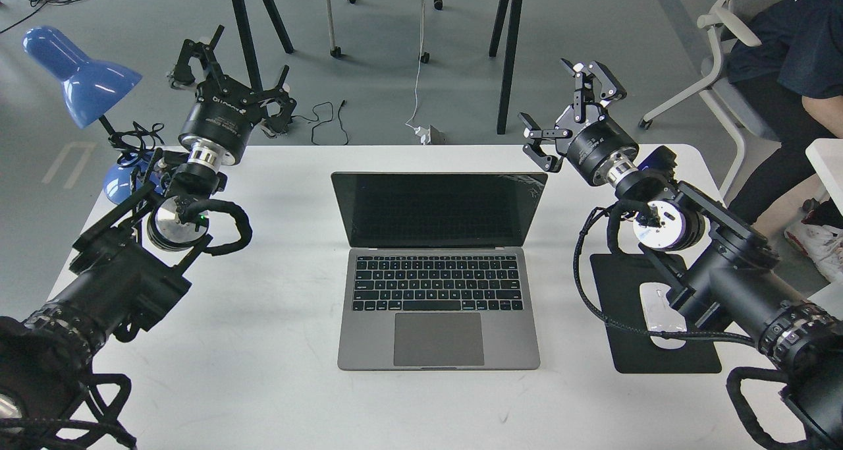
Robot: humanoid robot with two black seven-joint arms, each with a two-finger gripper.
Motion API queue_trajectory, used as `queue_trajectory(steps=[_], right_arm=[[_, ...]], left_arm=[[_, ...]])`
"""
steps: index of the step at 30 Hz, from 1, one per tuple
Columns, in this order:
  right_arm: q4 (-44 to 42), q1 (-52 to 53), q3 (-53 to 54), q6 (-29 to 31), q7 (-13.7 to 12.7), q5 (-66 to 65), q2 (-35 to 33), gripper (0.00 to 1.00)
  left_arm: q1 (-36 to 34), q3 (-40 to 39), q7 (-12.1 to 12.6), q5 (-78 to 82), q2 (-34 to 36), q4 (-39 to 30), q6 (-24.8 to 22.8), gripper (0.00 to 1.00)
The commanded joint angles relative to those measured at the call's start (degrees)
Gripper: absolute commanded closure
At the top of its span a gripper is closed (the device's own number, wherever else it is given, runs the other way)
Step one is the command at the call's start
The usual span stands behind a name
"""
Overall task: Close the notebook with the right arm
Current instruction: 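Push the laptop screen down toward the keyboard with the right gripper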
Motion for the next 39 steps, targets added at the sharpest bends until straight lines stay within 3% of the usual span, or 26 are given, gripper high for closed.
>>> queue_trajectory(steps=[1,11,16,39], right_arm=[[4.8,-1.9,-2.3,0.2,-0.9,0.0,-0.4,0.0],[10.5,-6.8,-3.3,0.3,-0.9,-0.5,-4.5,0.0],[12.5,-7.3,-9.6,0.6,-0.5,-1.3,-8.4,0.0],[12.0,-7.9,-23.1,0.6,-0.5,-20.7,-8.4,0.0]], left_arm=[[0.0,0.0,-0.1,0.0,0.0,0.0,0.0,0.0],[0.0,0.0,0.0,0.0,0.0,0.0,0.0,0.0],[0.0,0.0,0.0,0.0,0.0,0.0,0.0,0.0],[0.0,0.1,0.1,0.0,0.0,0.0,0.0,0.0]])
